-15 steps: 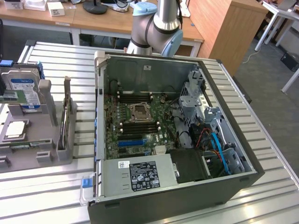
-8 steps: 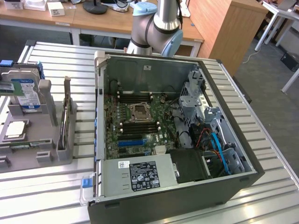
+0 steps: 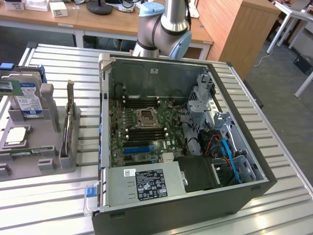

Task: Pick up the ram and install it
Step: 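Pick up the ram and move it above insertion slot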

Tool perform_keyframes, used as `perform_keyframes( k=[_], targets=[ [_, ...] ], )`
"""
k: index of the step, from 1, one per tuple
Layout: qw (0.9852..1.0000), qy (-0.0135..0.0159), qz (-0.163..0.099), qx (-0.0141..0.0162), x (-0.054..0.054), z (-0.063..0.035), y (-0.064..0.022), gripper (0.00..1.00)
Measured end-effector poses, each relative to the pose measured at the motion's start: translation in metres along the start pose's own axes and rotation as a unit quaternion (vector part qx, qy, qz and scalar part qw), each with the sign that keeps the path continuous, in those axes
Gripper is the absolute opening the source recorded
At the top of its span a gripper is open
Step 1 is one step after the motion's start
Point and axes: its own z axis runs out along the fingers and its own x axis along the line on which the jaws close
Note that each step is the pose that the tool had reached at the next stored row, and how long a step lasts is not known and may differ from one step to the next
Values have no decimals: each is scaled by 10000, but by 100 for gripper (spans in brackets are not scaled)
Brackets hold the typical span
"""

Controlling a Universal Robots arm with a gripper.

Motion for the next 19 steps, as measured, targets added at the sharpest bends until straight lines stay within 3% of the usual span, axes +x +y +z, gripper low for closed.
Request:
perform_keyframes(
  k=[6, 10, 19],
  targets=[
    [10000, 1, 1, -1, -1, -2, -4, 12],
    [10000, 0, 0, 0, -2, -3, -52, 12],
    [10000, 0, -2, -1, -13, -14, -329, 12]
  ],
)
